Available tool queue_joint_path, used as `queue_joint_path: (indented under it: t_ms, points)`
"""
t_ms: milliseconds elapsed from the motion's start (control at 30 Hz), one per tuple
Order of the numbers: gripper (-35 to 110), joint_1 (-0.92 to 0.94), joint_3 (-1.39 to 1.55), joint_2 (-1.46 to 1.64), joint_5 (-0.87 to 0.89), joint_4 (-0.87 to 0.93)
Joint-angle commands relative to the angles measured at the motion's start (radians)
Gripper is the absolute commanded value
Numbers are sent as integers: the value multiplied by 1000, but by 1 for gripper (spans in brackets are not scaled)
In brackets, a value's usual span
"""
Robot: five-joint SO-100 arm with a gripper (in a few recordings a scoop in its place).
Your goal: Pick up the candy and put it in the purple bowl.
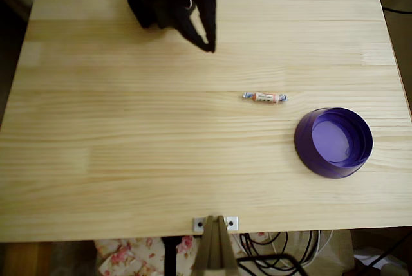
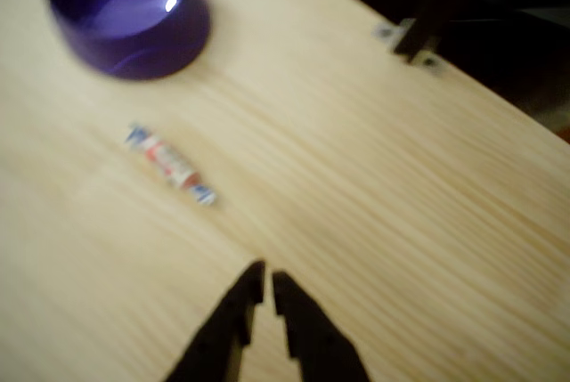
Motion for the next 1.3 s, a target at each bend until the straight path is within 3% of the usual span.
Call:
queue_joint_path:
  t_ms: [0,500,833,900,1000,1267]
  points:
    - [-1,-83,-95,-57,-40,-44]
    - [-1,-287,-554,-913,-383,-46]
    - [0,-225,-761,-1049,-407,-41]
    - [0,-262,-742,-1071,-423,0]
    - [0,-324,-600,-1040,-466,-92]
    - [1,-399,-555,-1141,-557,-173]
